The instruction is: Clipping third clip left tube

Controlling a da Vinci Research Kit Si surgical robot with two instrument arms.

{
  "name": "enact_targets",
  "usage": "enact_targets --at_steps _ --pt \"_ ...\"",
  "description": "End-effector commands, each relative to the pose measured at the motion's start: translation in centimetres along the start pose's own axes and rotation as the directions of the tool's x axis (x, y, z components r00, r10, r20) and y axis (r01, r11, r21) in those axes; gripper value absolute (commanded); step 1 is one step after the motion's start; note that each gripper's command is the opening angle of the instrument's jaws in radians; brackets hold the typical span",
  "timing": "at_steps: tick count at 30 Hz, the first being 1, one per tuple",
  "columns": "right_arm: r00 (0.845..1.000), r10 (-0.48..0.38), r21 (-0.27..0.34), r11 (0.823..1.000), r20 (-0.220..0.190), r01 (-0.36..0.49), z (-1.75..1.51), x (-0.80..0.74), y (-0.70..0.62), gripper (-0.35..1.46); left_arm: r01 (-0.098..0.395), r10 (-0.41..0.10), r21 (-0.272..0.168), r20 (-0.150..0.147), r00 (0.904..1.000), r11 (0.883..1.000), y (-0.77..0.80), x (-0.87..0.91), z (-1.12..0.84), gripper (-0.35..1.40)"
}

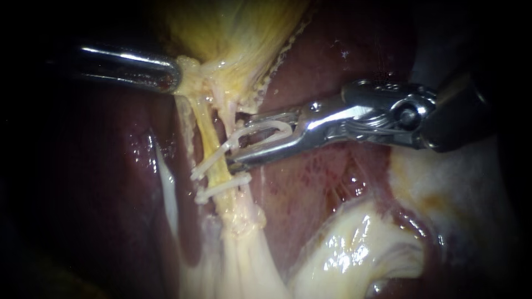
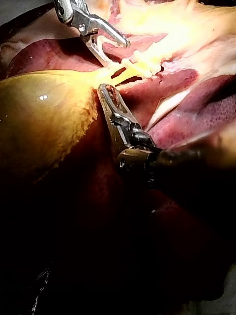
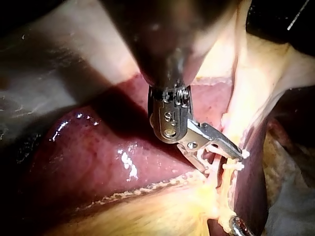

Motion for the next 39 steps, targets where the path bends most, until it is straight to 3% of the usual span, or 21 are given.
enact_targets --at_steps 1,9,19,32,39 --pt "1.0 0.003 0.001 1.0 0.0 -0.003 -0.01 0.03 -0.02 0.45 0.0 0.0 0.0 0.0 1.0 1.0 0.0 0.0 0.0 -0.35" --pt "1.0 0.006 0.011 1.0 -0.02 -0.005 0.03 0.11 -0.12 0.44 0.0 0.0 0.0 0.0 1.0 1.0 0.0 0.0 0.0 -0.35" --pt "1.0 0.001 0.024 1.0 -0.022 0.0 0.17 0.08 -0.07 0.44 0.0 0.0 -0.001 0.0 1.0 1.0 -0.01 0.0 0.0 -0.35" --pt "1.0 0.01 0.009 1.0 -0.024 -0.009 0.35 -0.18 0.24 0.44 0.0 0.0 0.001 -0.001 1.0 1.0 -0.01 0.0 0.01 -0.35" --pt "1.0 0.005 -0.028 1.0 -0.001 -0.005 0.4 -0.26 0.35 0.44 0.0 0.0 0.001 0.0 1.0 1.0 -0.01 0.01 0.02 -0.35"
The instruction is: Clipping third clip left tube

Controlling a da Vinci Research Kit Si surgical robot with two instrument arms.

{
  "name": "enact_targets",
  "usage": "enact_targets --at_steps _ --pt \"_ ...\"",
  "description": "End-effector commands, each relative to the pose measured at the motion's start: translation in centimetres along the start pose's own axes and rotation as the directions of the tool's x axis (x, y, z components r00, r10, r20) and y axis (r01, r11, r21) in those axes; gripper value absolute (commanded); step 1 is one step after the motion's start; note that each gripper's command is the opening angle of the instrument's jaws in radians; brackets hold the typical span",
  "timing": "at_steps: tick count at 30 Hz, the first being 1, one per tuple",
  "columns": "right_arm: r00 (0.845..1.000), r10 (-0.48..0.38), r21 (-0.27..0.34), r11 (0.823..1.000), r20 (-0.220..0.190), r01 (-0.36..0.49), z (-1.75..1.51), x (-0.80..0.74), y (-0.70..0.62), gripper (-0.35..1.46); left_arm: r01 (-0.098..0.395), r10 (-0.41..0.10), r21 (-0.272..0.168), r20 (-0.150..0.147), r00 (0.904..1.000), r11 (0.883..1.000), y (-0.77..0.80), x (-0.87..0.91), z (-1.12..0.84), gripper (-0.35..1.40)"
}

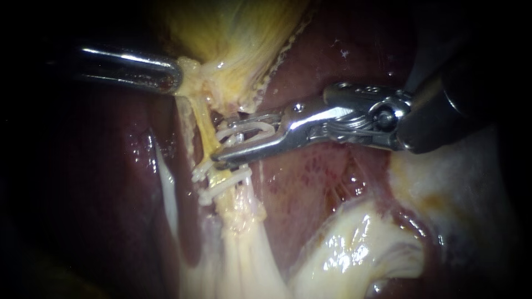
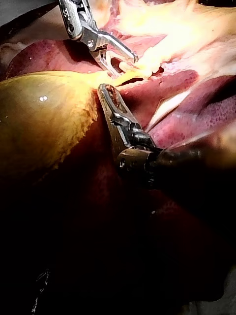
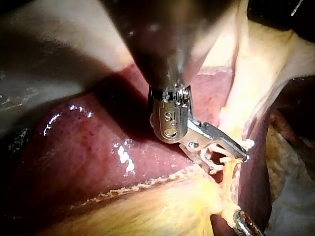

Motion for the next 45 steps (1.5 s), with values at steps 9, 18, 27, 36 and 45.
enact_targets --at_steps 9,18,27,36,45 --pt "1.0 0.002 -0.012 1.0 -0.004 -0.002 0.11 0.06 0.07 0.44 -0.001 0.001 0.002 -0.001 1.0 1.0 0.0 0.01 0.04 -0.35" --pt "0.999 0.004 0.016 1.0 -0.051 -0.003 0.35 0.17 -0.05 0.45 -0.001 0.001 0.005 -0.002 1.0 1.0 0.0 0.01 0.03 -0.35" --pt "0.997 -0.006 0.16 0.987 -0.077 0.018 0.37 0.32 -0.39 0.44 -0.001 0.001 0.005 -0.002 1.0 1.0 0.0 0.01 0.03 -0.35" --pt "0.996 0.001 0.155 0.988 -0.094 0.013 0.36 0.46 -0.49 0.43 -0.001 0.001 0.005 -0.002 1.0 1.0 0.0 0.01 0.03 -0.35" --pt "0.992 0.059 0.122 0.992 -0.112 -0.045 0.29 0.56 -0.42 0.23 -0.001 0.001 0.005 -0.002 1.0 1.0 0.0 0.01 0.04 -0.35"
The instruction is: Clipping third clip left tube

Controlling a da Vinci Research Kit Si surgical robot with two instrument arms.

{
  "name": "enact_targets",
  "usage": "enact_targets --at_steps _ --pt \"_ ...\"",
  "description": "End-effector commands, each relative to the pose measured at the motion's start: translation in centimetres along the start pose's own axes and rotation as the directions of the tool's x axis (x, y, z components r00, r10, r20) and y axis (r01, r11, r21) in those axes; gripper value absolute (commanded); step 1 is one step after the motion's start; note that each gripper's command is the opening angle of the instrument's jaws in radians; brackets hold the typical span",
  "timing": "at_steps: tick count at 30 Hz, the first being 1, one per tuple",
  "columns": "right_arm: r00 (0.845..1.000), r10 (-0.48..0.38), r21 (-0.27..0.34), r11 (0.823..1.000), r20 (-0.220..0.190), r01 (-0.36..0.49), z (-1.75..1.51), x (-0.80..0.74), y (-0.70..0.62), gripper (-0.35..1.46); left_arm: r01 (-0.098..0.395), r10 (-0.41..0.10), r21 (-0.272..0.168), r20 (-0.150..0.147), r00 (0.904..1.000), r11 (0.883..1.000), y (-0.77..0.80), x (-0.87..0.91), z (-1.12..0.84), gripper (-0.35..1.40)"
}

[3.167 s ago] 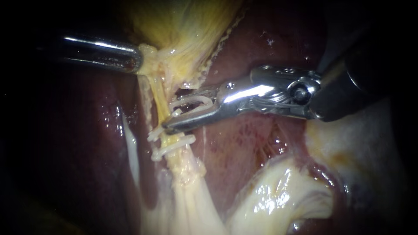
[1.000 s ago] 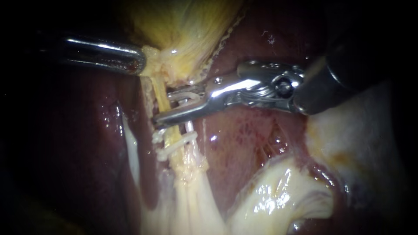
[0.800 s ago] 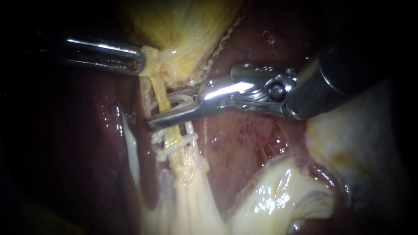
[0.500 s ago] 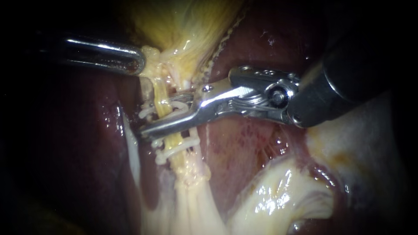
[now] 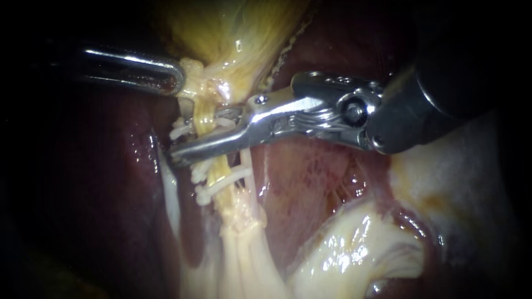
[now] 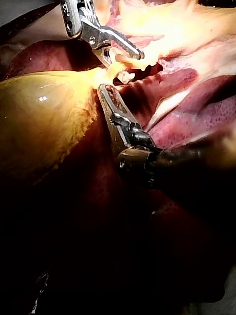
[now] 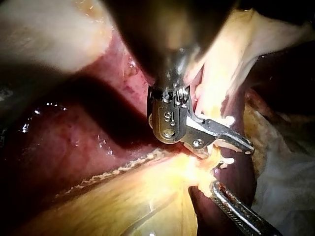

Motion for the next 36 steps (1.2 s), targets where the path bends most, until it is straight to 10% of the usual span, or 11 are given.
enact_targets --at_steps 1,16,36 --pt "1.0 0.001 0.0 1.0 0.001 -0.001 -0.01 0.0 0.0 0.18 0.0 0.0 0.0 0.0 1.0 1.0 0.0 0.0 0.0 -0.35" --pt "0.997 0.078 -0.001 0.997 -0.004 -0.078 -0.01 0.0 0.02 -0.35 0.0 0.0 0.0 0.0 1.0 1.0 0.0 0.0 0.01 -0.35" --pt "0.997 0.081 -0.008 0.997 -0.008 -0.082 -0.05 -0.03 0.1 -0.35 0.0 0.0 0.0 0.0 1.0 1.0 0.0 -0.01 0.01 -0.35"
